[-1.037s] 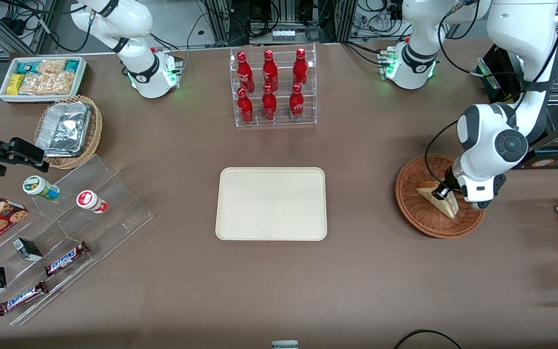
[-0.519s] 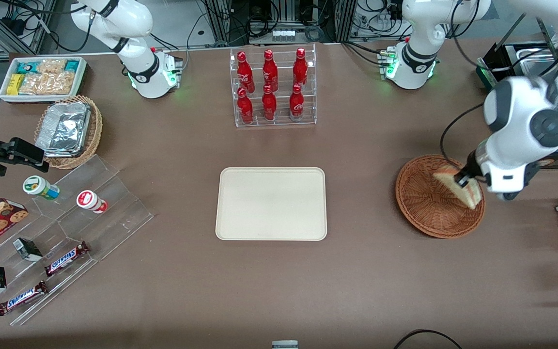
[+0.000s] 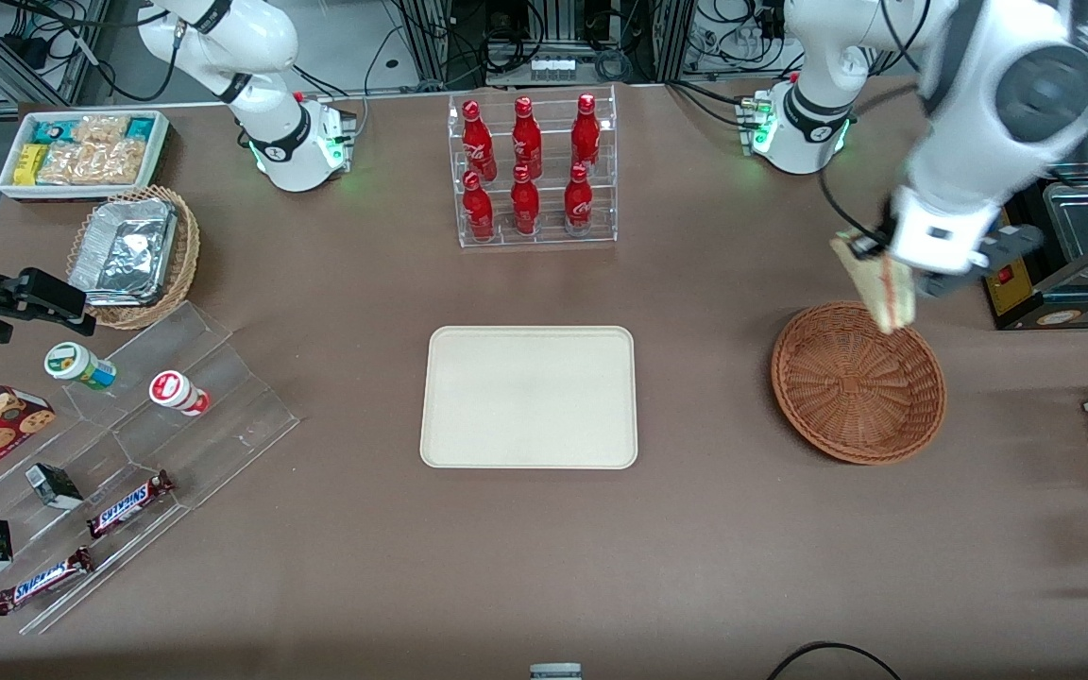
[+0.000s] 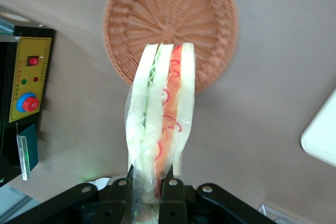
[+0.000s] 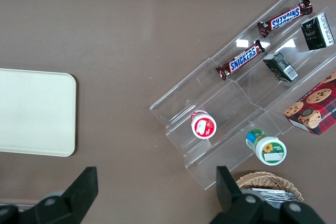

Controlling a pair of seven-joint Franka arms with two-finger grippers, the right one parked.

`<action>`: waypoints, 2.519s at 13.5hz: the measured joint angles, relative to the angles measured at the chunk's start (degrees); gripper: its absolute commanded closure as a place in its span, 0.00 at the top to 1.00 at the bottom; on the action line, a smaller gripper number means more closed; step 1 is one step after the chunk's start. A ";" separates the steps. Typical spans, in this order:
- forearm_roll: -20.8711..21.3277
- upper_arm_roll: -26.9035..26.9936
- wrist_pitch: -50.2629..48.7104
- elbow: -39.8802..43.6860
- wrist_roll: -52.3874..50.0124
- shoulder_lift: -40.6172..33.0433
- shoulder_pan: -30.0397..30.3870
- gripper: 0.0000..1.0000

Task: Place sandwich from basket to tray
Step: 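Carry the sandwich over the cream tray with the left gripper, then lower the sandwich onto the tray and open the left gripper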

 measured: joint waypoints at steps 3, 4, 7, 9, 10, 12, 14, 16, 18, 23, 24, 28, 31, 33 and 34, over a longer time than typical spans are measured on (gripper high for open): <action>-1.48 -0.21 0.07 0.52 -0.58 -0.07 -9.05 0.17; -1.86 -0.22 0.42 0.96 -0.60 0.30 -11.78 0.17; -4.69 -0.23 6.52 3.35 -0.71 4.80 -17.81 0.18; -5.81 -0.18 13.32 5.54 -0.70 10.26 -19.96 0.17; -5.86 -0.15 16.15 6.83 -0.71 13.49 -21.19 0.17; -5.86 -0.16 20.44 9.85 -1.05 20.14 -22.91 0.17; -5.86 -0.12 24.00 13.38 -1.34 26.66 -23.30 0.17; -5.86 -0.08 27.37 16.05 -2.51 32.37 -23.76 0.17; -5.85 -0.09 31.01 17.14 -3.98 35.84 -24.44 0.17; -5.85 0.10 34.21 19.23 -4.55 41.80 -24.66 0.17; -5.85 0.17 34.22 19.59 -4.75 42.30 -24.66 0.17; -3.99 0.39 35.96 20.14 -5.14 44.01 -24.67 0.18; -3.32 0.53 36.28 20.14 -5.23 44.90 -24.66 0.25; -3.29 0.56 36.28 20.15 -5.25 45.18 -24.66 0.42; -3.28 0.60 36.28 20.16 -5.26 45.50 -24.66 0.65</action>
